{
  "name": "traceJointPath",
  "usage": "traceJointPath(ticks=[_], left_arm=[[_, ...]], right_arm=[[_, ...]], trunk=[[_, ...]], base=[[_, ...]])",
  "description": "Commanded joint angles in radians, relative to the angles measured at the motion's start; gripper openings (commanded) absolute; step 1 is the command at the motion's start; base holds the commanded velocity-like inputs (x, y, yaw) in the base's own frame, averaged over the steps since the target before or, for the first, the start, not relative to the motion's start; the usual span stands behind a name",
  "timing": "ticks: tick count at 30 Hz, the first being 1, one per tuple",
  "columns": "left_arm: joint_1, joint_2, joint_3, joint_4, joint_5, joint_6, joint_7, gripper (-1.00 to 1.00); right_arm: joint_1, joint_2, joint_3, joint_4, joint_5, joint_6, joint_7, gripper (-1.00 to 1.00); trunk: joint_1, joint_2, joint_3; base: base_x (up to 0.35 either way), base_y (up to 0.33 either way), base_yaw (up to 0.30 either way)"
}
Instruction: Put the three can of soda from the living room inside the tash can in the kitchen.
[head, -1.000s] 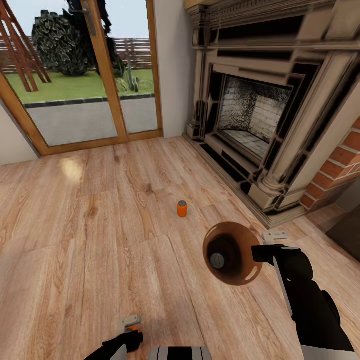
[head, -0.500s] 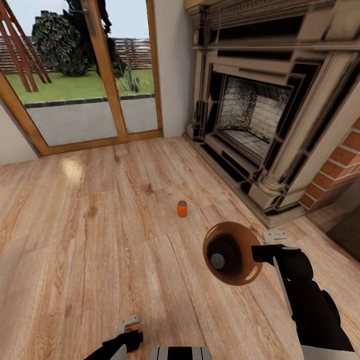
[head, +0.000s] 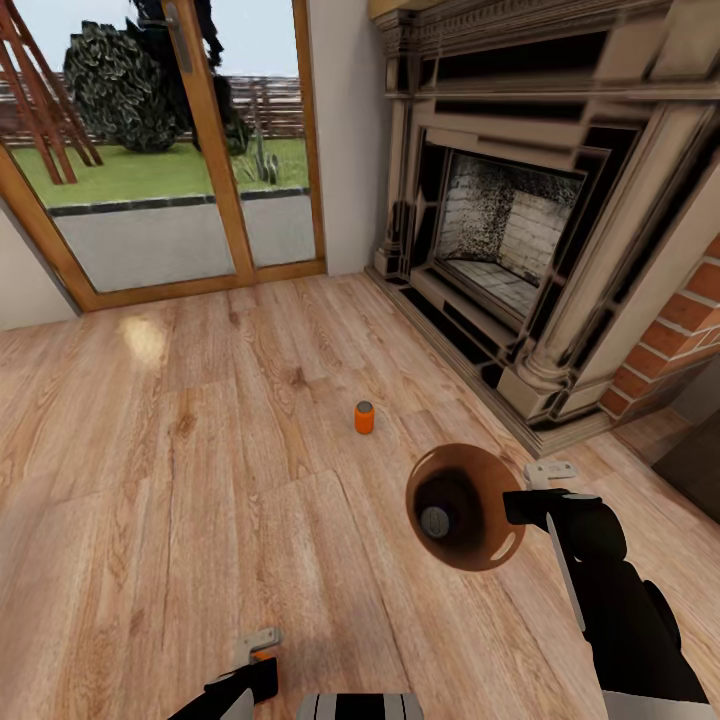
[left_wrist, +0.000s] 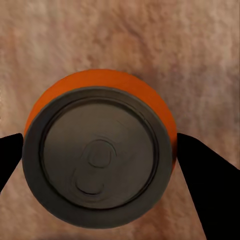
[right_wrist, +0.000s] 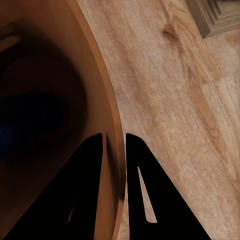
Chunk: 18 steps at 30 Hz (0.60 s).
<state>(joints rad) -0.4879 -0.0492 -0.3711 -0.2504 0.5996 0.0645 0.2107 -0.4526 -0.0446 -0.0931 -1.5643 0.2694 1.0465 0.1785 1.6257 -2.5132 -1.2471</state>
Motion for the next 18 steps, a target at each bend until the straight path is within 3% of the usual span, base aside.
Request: traceJointPath(ticks=[1, 4, 18], left_arm=[[0.000, 0.000, 0.000, 0.000, -0.001, 0.000, 0.000, -1.00], [0.000, 0.000, 0.000, 0.000, -0.001, -0.001, 0.000, -1.00], [-0.001, 0.001, -0.002, -0.011, -0.001, 0.004, -0.004, -1.00]], right_arm=[[0.000, 0.000, 0.000, 0.000, -0.013, 0.001, 0.005, -1.00], [0.000, 0.000, 0.001, 0.000, -0.013, 0.001, 0.005, -1.00], [0.000, 0.000, 0.000, 0.002, -0.014, 0.001, 0.005, -1.00]], trunk=[[0.000, 0.000, 0.000], [0.000, 0.000, 0.000], [-0.006, 0.003, 0.054]], base=[[0.000, 0.000, 0.000], [0.000, 0.000, 0.000], [0.000, 0.000, 0.000]])
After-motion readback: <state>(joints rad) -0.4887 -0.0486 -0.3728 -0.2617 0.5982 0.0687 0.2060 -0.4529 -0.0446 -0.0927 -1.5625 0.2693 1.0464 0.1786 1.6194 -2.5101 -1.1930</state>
